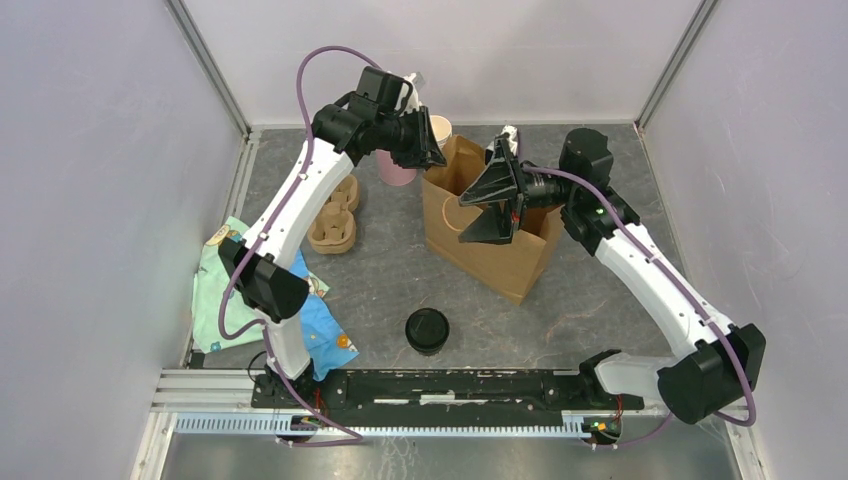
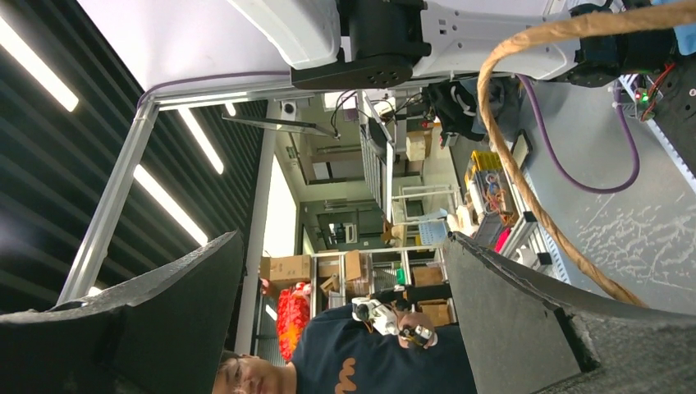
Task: Pack the takeout coffee
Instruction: Pick up the coffee cup from the center of the board.
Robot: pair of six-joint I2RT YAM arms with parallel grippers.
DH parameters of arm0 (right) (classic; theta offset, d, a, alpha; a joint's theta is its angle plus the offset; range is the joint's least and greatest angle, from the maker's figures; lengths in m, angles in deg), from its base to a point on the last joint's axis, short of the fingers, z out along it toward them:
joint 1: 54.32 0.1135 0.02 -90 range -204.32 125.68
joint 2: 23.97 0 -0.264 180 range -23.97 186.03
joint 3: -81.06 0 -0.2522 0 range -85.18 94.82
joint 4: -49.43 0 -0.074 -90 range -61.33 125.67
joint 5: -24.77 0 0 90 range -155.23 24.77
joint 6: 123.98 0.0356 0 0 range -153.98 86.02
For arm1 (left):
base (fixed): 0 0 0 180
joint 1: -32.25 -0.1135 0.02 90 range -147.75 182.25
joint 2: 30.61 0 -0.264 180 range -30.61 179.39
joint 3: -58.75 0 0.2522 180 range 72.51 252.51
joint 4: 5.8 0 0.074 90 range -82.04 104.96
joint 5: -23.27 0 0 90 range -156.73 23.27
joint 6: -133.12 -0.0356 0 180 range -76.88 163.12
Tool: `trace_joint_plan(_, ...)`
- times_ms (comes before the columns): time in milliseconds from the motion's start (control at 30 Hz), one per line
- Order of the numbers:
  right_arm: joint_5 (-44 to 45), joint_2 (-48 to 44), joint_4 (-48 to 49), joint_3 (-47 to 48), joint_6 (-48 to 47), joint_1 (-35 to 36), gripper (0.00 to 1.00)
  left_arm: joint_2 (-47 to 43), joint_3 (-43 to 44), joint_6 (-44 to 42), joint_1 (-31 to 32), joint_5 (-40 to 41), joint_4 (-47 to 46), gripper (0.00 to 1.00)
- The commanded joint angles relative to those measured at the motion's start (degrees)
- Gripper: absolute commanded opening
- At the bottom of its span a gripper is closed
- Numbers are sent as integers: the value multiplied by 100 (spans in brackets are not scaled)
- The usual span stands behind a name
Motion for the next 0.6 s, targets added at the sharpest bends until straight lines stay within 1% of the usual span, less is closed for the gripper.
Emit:
trace_joint_plan(0,-209,-238,63,61,-123,21,98,-20,175,-229,28,111,-197,28)
trace_joint_plan(33,-239,-263,70,81,-201,17,98,-32,163,-236,33,137,-200,27)
trace_joint_plan(100,-242,-254,-204,443,-830,-2,98,-48,151,-252,28,184,-197,27)
trace_joint_plan(233,-88,-136,-1833,1485,-2943,-52,98,-57,159,-249,28,234,-209,27)
trace_joint_plan(300,120,-76,-2628,1960,-4105,-112,98,-55,160,-223,28,187,-252,28)
trace_joint_plan(333,370,-27,-3237,2280,-4927,-127,98,-47,160,-208,28,173,-280,29)
trace_joint_plan(367,750,38,-3830,2672,-5754,-132,98,-46,160,-203,29,154,-300,30)
trace_joint_plan(400,1179,166,-4678,3066,-6385,-132,98,-47,155,-202,35,147,-303,30)
trace_joint_plan(433,1767,335,-5252,3611,-6984,-135,98,-36,162,-221,37,158,-299,27)
trace_joint_plan(500,2865,666,-6502,4515,-7872,-125,98,-76,137,-262,37,261,-295,22)
trace_joint_plan(567,4096,716,-7061,4931,-8386,-131,98,-150,68,-306,37,487,-298,15)
